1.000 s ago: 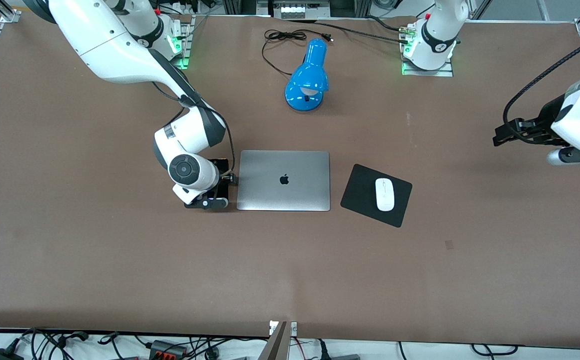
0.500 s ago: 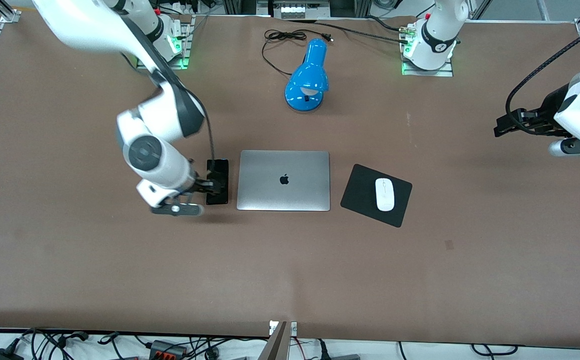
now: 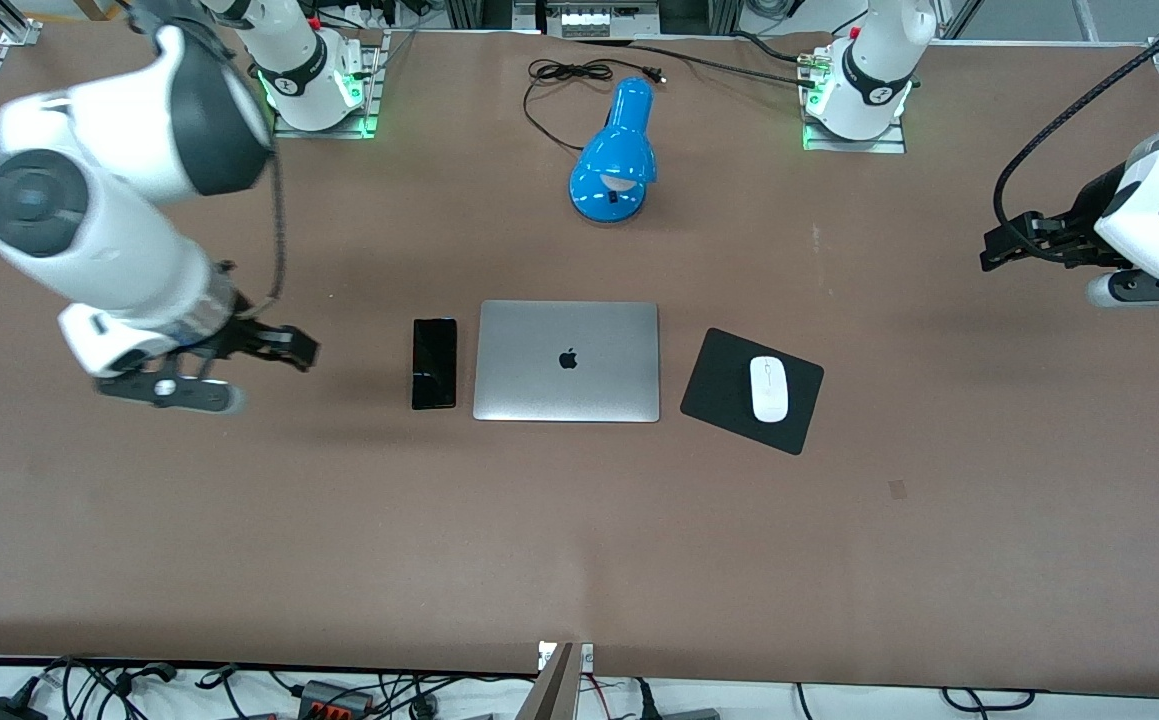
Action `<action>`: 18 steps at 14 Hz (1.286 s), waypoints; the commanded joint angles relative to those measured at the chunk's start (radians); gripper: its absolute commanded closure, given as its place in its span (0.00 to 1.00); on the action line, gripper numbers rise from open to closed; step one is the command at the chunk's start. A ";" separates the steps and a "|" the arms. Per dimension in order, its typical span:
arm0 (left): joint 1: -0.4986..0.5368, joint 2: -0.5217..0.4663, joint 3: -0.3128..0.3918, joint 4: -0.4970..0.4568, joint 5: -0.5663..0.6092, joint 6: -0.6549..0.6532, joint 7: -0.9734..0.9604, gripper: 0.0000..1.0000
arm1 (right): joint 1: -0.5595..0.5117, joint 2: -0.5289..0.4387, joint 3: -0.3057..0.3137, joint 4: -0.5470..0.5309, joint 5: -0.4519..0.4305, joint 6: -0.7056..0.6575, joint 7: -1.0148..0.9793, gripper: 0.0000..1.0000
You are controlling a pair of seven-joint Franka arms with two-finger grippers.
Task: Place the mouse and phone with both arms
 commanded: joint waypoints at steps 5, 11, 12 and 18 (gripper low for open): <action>-0.013 -0.010 0.014 0.004 -0.022 0.023 0.024 0.00 | -0.024 -0.067 -0.233 0.031 0.119 -0.025 -0.338 0.00; -0.019 -0.012 0.013 0.004 -0.023 0.024 0.022 0.00 | -0.055 -0.156 -0.292 -0.041 0.151 -0.031 -0.407 0.00; -0.019 -0.012 0.013 0.004 -0.025 0.022 0.022 0.00 | -0.055 -0.170 -0.292 -0.067 0.148 -0.024 -0.410 0.00; -0.022 -0.014 0.013 0.002 -0.017 0.024 0.022 0.00 | -0.053 -0.379 -0.293 -0.380 0.139 0.131 -0.414 0.00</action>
